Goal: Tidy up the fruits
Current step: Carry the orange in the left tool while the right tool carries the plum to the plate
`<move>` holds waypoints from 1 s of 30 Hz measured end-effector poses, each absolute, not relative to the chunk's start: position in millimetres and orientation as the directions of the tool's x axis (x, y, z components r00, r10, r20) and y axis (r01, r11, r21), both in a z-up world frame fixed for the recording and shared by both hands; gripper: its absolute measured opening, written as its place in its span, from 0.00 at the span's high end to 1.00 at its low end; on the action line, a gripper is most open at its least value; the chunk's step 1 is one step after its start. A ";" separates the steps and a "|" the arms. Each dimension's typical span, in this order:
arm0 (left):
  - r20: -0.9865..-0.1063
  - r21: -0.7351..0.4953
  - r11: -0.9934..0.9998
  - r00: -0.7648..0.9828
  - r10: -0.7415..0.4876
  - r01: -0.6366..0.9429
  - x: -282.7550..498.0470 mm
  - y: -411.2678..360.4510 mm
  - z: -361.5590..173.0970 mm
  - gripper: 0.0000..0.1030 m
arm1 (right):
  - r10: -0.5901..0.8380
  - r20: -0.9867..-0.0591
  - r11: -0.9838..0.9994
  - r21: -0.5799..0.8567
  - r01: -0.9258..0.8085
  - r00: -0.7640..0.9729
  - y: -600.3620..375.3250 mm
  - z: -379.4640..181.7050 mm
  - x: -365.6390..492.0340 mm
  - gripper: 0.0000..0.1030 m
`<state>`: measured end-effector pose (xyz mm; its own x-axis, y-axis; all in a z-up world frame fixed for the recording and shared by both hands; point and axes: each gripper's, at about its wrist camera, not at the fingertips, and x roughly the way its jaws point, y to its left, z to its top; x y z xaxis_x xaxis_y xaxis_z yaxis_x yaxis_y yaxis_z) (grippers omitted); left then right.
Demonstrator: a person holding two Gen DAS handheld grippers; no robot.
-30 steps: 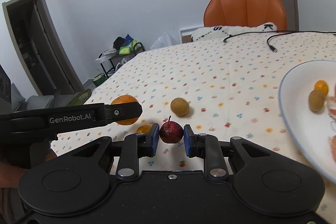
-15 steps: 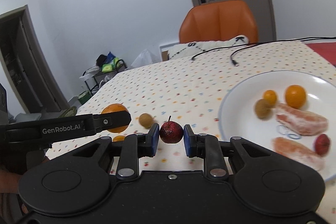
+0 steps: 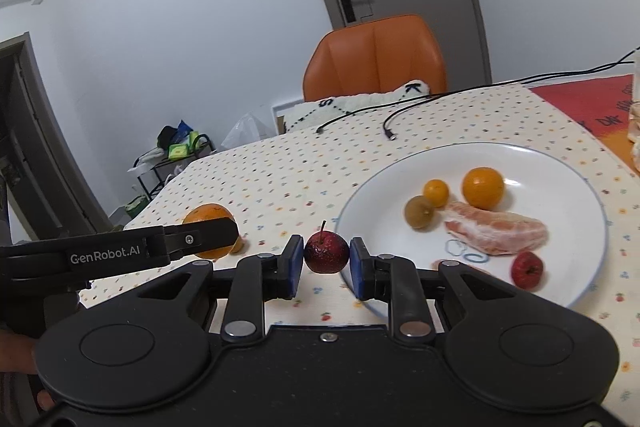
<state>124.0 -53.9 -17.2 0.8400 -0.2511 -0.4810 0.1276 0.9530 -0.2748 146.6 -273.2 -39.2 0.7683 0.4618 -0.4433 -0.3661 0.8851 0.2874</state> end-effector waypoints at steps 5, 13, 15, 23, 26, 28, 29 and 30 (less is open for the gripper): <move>-0.479 -0.275 0.948 0.833 -0.278 0.158 128.7 -67.4 -17.6 0.61 | 0.433 -0.444 0.898 0.284 -0.335 0.784 -286.1 -38.7 143.8 0.77; -0.484 -0.278 0.940 0.815 -0.317 0.200 135.1 -86.3 -21.6 0.61 | 0.376 -0.448 0.919 0.292 -0.265 0.811 -312.9 -42.7 142.0 0.77; -0.485 -0.278 0.937 0.812 -0.326 0.210 137.6 -91.6 -22.3 0.61 | 0.364 -0.450 0.923 0.292 -0.251 0.816 -318.7 -44.2 141.6 0.77; -0.484 -0.285 0.923 0.792 -0.372 0.260 146.4 -111.2 -24.6 0.61 | 0.318 -0.461 0.936 0.290 -0.199 0.829 -340.5 -50.1 141.0 0.77; -0.481 -0.283 0.917 0.787 -0.388 0.279 149.1 -118.9 -24.8 0.61 | 0.302 -0.463 0.940 0.293 -0.178 0.833 -347.3 -52.1 142.1 0.77; -0.480 -0.285 0.915 0.783 -0.395 0.287 151.6 -122.9 -25.4 0.61 | 0.294 -0.467 0.941 0.292 -0.169 0.834 -350.3 -53.6 143.1 0.77; -0.482 -0.285 0.914 0.781 -0.398 0.289 153.1 -124.8 -26.0 0.60 | 0.291 -0.468 0.942 0.292 -0.165 0.835 -351.3 -54.4 143.3 0.77; -0.484 -0.286 0.913 0.779 -0.399 0.291 154.6 -126.4 -26.7 0.60 | 0.288 -0.469 0.943 0.292 -0.161 0.835 -352.3 -54.9 143.9 0.77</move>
<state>154.6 -126.4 -26.7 0.7788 -0.3993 -0.4838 0.2907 0.9132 -0.2858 143.9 -352.3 -54.9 0.8348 0.2881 -0.4692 -0.1612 0.9427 0.2922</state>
